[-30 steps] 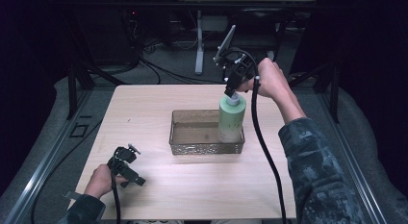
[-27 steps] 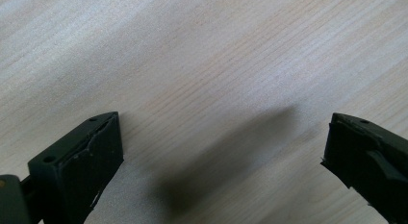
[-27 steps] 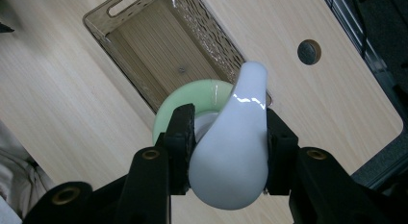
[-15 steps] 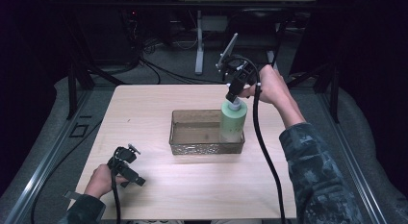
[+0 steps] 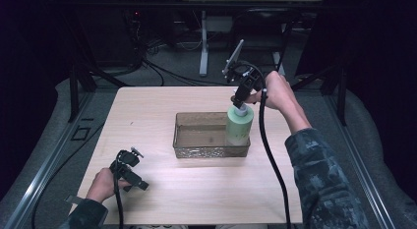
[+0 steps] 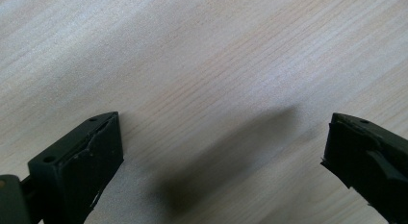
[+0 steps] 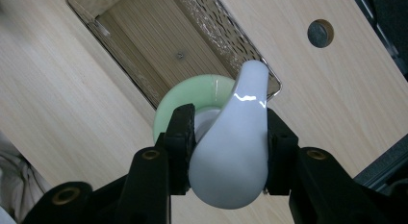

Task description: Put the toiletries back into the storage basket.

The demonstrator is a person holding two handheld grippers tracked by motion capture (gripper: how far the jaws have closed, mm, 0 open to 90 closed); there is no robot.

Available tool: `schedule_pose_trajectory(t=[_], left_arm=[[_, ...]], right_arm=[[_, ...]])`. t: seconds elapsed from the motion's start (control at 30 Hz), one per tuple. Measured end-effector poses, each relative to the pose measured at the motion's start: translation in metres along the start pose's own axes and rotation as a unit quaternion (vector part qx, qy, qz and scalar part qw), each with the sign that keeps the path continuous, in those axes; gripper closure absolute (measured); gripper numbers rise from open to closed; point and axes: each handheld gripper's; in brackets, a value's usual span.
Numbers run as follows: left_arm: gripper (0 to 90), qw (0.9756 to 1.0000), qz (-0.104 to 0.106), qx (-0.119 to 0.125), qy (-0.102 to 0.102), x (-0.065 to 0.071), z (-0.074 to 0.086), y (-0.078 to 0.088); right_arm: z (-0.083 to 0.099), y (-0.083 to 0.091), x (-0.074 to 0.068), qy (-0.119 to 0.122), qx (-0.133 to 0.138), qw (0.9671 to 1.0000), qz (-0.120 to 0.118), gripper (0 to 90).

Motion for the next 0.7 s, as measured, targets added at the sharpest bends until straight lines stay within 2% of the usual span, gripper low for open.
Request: schedule_pose_trajectory(t=[0.7], left_arm=[[0.1, 1.0000, 0.000, 0.000, -0.001, 0.000, 0.000, -0.001]], right_arm=[[0.002, -0.016, 0.002, -0.006, -0.015, 0.9999, -0.001, 62.5]])
Point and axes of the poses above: each handheld gripper's, and its own axes: y roughly backward along the jaws, z roughly out of its underside, x roughly to its right
